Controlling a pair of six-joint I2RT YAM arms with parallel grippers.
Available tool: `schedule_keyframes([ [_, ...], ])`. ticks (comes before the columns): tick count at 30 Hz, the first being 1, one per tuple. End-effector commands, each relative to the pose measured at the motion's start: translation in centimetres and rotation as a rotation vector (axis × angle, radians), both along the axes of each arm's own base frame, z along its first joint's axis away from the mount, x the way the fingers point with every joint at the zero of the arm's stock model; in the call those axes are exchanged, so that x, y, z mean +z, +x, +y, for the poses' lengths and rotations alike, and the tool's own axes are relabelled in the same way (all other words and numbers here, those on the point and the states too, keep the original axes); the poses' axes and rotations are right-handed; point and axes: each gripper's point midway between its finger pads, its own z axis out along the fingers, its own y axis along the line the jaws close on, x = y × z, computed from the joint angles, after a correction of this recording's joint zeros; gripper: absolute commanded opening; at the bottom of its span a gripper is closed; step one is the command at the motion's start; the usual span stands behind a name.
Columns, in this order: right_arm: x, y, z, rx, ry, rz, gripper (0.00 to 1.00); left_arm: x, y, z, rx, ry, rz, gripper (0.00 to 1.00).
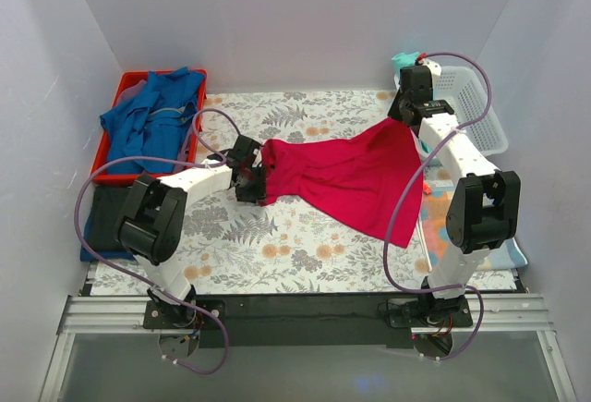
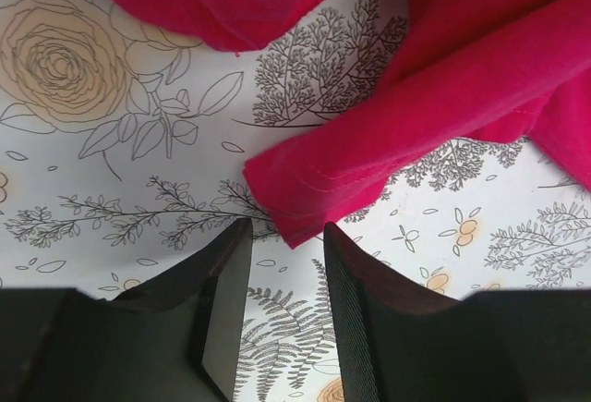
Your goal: Fold and stack the t-shirts
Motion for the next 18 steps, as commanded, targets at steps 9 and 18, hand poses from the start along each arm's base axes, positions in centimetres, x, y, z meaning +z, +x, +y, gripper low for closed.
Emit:
schedule_keyframes([
  [9, 2.6, 0.2, -0.4, -0.031, 0.008, -0.061, 0.01, -2.5, 0.2, 0.4, 0.003, 0.051, 0.049, 0.25],
  [18, 2.6, -0.4, -0.8, -0.039, 0.001, -0.060, 0.01, -4.0, -1.0, 2.6, 0.008, 0.225, 0.094, 0.22],
])
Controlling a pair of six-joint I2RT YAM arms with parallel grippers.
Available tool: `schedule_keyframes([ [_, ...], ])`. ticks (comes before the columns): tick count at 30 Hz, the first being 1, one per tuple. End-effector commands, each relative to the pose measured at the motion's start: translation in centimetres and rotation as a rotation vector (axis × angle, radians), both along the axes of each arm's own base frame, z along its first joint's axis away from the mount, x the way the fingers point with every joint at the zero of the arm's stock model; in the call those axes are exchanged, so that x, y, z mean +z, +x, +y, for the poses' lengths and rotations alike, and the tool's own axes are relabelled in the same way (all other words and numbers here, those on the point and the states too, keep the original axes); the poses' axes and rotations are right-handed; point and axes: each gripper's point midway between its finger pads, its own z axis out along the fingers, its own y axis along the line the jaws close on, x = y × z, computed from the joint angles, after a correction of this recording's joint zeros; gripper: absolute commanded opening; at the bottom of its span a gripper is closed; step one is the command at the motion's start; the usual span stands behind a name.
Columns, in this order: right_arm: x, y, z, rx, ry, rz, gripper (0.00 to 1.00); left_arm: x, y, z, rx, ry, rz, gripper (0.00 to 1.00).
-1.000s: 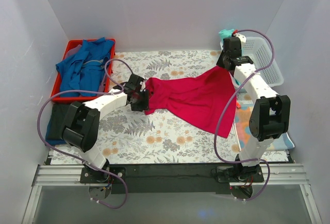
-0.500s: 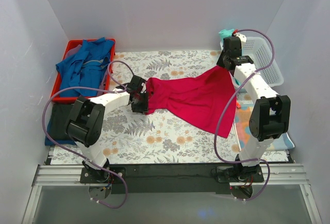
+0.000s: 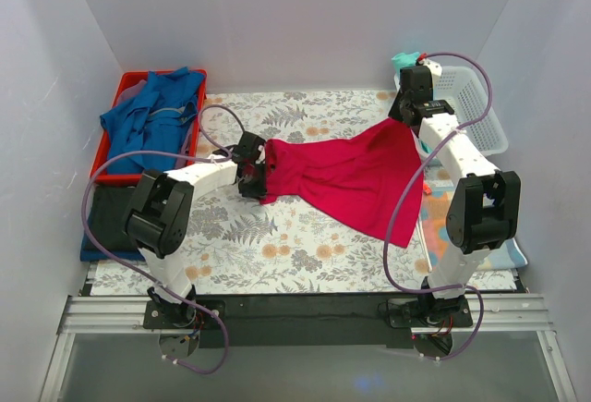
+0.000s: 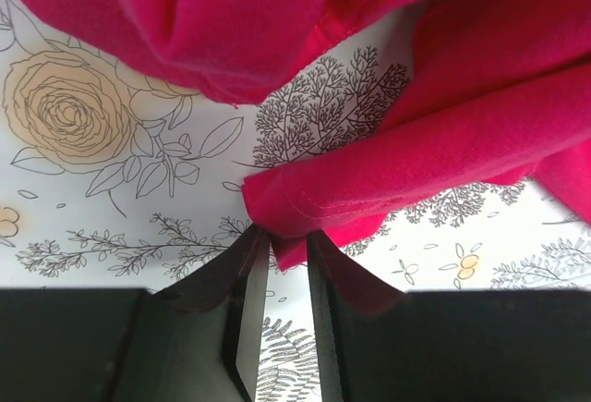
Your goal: Fold and stack the t-shirts
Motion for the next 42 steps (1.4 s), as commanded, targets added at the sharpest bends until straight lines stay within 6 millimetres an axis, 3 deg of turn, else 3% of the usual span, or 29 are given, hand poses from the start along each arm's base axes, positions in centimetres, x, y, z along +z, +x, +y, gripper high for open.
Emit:
schedule_keyframes([
  [1, 2.5, -0.3, -0.4, -0.025, 0.011, -0.062, 0.01, -3.4, -2.5, 3.2, 0.012, 0.208, 0.104, 0.20],
  [4, 2.4, -0.6, -0.4, -0.026, 0.014, -0.058, 0.01, -3.4, -3.1, 4.4, 0.047, 0.269, 0.123, 0.14],
  [6, 2.3, -0.7, -0.5, -0.026, 0.014, -0.057, 0.01, -3.1, -3.6, 4.9, 0.070, 0.294, 0.134, 0.00],
  [9, 2.9, -0.8, -0.5, -0.025, 0.018, -0.070, 0.01, -0.9, -2.9, 6.2, 0.119, 0.346, 0.077, 0.00],
  [10, 3.2, -0.9, -0.5, -0.023, 0.017, -0.075, 0.01, 0.8, -2.1, 6.6, 0.134, 0.363, 0.031, 0.00],
  [11, 3.9, -0.9, -0.5, -0.019, 0.017, -0.089, 0.01, 3.6, 0.3, 7.7, 0.192, 0.416, -0.065, 0.00],
  [14, 6.3, -1.0, -0.5, -0.010, 0.019, -0.137, 0.01, 9.8, 3.2, 10.8, 0.333, 0.480, -0.188, 0.00],
  [15, 7.1, -1.1, -0.5, -0.007, 0.020, -0.153, 0.01, 13.4, 4.7, 11.2, 0.390, 0.464, -0.254, 0.00],
  [18, 10.2, -1.4, -0.7, -0.008, 0.028, -0.217, 0.01, 20.7, 6.9, 13.6, 0.541, 0.482, -0.426, 0.00],
  [20, 12.7, -1.9, -0.8, -0.008, 0.035, -0.269, 0.01, 24.2, 7.4, 14.8, 0.600, 0.493, -0.504, 0.00],
  [21, 13.6, -2.1, -1.0, -0.008, 0.031, -0.288, 0.01, 27.3, 7.9, 15.4, 0.648, 0.475, -0.579, 0.00],
  [23, 16.3, -2.7, -1.2, -0.009, 0.029, -0.345, 0.01, 30.5, 8.3, 16.6, 0.694, 0.475, -0.653, 0.00],
  [27, 21.3, -3.9, -2.0, -0.021, 0.015, -0.452, 0.01, 38.3, 8.3, 18.2, 0.797, 0.417, -0.850, 0.00],
  [33, 28.7, -6.3, -2.6, -0.007, 0.008, -0.615, 0.01, 49.7, 5.5, 19.9, 0.868, 0.303, -1.149, 0.00],
  [37, 33.4, -8.4, -1.4, 0.087, 0.025, -0.746, 0.01, 54.7, 2.9, 20.7, 0.884, 0.238, -1.275, 0.00],
  [42, 39.3, -13.4, -1.0, 0.183, -0.002, -0.937, 0.01, 60.9, -1.5, 21.1, 0.848, 0.095, -1.460, 0.00],
])
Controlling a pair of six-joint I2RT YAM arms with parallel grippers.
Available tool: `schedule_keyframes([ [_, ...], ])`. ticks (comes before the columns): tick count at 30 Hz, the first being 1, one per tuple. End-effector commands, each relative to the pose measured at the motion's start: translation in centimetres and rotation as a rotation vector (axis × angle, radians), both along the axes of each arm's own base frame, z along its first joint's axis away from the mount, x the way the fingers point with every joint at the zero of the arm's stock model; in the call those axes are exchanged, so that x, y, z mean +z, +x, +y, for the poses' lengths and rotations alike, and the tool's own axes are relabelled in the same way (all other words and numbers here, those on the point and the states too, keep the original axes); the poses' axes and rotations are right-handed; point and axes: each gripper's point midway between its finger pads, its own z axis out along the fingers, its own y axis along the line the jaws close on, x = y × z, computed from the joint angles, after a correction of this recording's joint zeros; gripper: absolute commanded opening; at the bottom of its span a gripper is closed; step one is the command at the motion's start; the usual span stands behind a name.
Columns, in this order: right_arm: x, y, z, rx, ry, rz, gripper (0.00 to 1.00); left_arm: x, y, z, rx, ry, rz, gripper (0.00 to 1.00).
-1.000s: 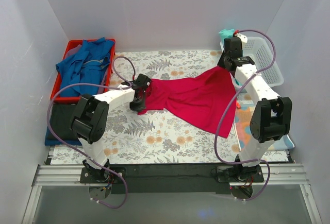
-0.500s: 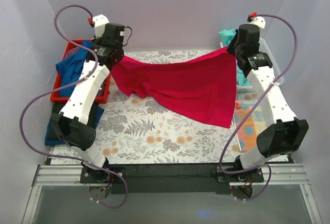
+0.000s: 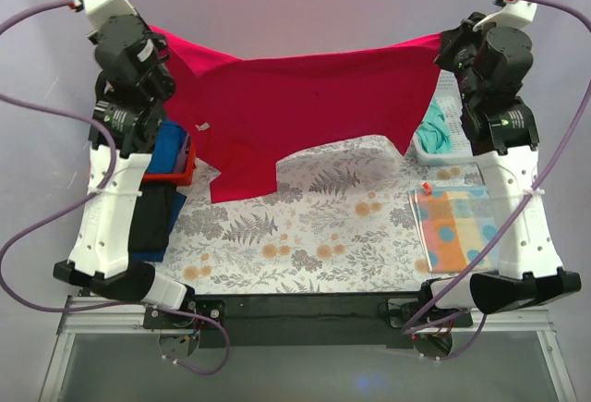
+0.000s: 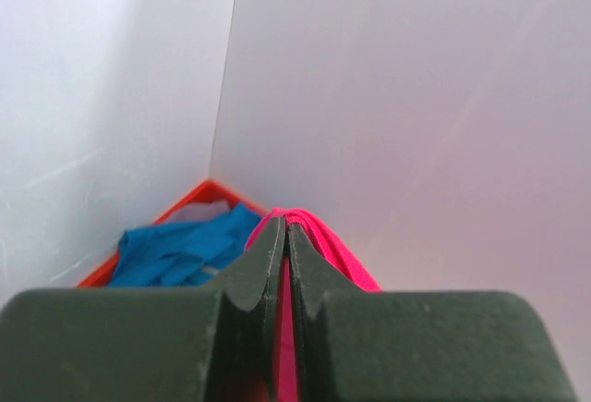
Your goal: Fold and stack the t-shirts
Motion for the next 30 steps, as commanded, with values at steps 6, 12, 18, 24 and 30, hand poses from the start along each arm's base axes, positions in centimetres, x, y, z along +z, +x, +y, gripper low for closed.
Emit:
schedule_keyframes([
  [6, 13.5, -10.7, 0.3, 0.131, -0.061, -0.473, 0.01, 13.7, -10.6, 1.7, -0.136, 0.013, -0.439, 0.00],
  [12, 14.5, -14.8, 0.7, 0.195, -0.046, -0.562, 0.01, 15.6, -13.3, 1.5, -0.197, 0.054, -0.507, 0.00],
  [18, 13.1, -14.0, 1.5, 0.231, -0.012, -0.551, 0.01, 15.4, -11.0, 0.9, -0.180, 0.106, -0.490, 0.00],
  [24, 9.6, -8.3, 1.7, 0.188, 0.006, -0.428, 0.01, 12.3, -3.2, -2.6, -0.217, 0.134, -0.420, 0.00],
  [30, 7.8, -4.4, 2.2, 0.173, -0.009, -0.364, 0.01, 11.6, 0.3, -3.7, -0.178, 0.153, -0.424, 0.00],
])
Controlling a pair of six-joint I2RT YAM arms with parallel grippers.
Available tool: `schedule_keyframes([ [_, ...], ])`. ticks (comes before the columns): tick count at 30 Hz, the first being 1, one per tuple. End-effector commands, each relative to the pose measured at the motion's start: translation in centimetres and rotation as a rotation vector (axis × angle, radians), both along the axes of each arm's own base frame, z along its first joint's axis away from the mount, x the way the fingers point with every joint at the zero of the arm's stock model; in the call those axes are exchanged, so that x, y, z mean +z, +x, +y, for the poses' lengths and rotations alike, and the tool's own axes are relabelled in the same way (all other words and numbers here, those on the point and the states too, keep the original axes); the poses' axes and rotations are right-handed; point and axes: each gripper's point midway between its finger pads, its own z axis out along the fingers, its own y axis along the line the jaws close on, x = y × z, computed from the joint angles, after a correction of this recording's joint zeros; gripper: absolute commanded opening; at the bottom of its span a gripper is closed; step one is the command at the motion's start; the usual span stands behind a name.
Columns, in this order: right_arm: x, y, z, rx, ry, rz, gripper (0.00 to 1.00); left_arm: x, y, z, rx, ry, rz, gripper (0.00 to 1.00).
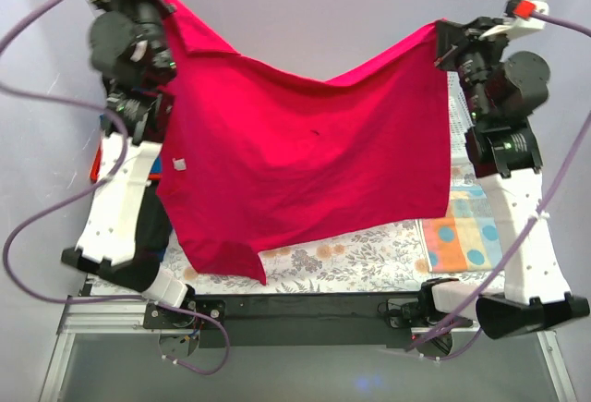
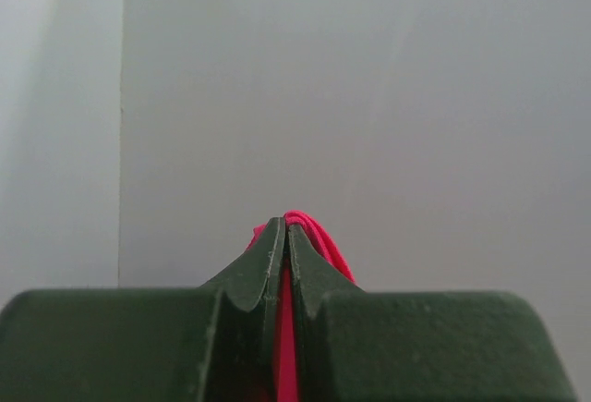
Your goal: Fold and stack the t-shirts
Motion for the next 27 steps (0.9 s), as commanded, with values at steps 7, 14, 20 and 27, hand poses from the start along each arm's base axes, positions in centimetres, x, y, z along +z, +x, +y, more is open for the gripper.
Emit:
schedule_keyframes([
  [7, 3.2, 0.4, -0.6, -0.040, -0.001, -0.089, 0.01, 4.3, -2.3, 0.4, 0.042, 0.015, -0.128, 0.00],
  [14, 4.7, -2.5, -1.2, -0.044, -0.004, -0.152, 0.01, 6.3, -6.5, 2.2, 0.075, 0.011, -0.172, 0.00],
  [20, 4.6, -6.0, -1.7, -0.035, -0.013, -0.185, 0.01, 6.3, -9.2, 3.2, 0.062, 0.001, -0.162, 0.00],
  [27, 6.1, -11.7, -1.8, 0.012, -0.028, -0.270, 0.01, 7.0, -12.3, 4.2, 0.034, -0.020, -0.186, 0.00],
])
